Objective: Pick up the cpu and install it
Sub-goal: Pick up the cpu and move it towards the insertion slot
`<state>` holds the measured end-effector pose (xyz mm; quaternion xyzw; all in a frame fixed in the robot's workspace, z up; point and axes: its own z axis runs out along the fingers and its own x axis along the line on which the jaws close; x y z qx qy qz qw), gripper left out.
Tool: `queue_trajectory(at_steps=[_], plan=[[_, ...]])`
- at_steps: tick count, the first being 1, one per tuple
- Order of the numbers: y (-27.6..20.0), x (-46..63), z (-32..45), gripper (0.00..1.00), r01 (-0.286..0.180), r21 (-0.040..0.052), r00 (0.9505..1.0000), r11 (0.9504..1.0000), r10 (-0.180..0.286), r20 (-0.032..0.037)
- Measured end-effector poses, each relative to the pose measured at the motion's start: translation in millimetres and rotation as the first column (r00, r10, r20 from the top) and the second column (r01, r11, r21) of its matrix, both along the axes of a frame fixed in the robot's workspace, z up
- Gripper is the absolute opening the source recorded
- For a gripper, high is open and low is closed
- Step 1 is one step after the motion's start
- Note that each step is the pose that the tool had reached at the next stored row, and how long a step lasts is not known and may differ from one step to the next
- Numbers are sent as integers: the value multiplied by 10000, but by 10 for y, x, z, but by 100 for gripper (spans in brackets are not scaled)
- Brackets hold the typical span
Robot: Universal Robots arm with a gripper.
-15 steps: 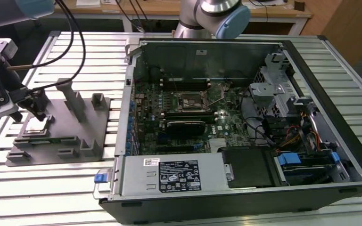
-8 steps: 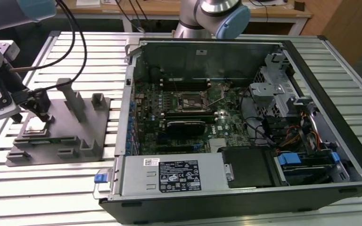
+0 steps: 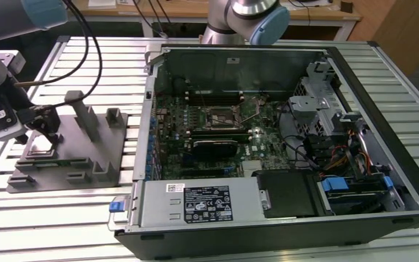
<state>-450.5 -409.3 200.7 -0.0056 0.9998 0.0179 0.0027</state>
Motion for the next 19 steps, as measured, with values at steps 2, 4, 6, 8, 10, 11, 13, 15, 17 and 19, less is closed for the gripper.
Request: queue_trajectory(at_steps=[2, 4, 6, 8, 10, 11, 13, 15, 17, 19], plan=[[0, 0, -31, 66, 0, -2, 10000, 10000, 0, 0], [0, 0, -58, 66, -1, -2, 10000, 10000, 1, 1], [0, 0, -84, 66, 0, -3, 10000, 10000, 0, 0], [0, 0, -87, 66, 0, -4, 10000, 10000, 0, -2], [0, 0, -81, 66, 0, -4, 10000, 10000, 0, -1], [0, 0, -80, 66, 0, -2, 10000, 10000, 0, 7], [0, -4, -80, 66, 0, -3, 10000, 10000, 0, 12], [0, -7, -86, 66, -1, -1, 10000, 10000, 1, 17], [0, -11, -102, 66, 0, -2, 10000, 10000, 0, 17], [0, -11, -119, 66, 0, -3, 10000, 10000, 0, 16]])
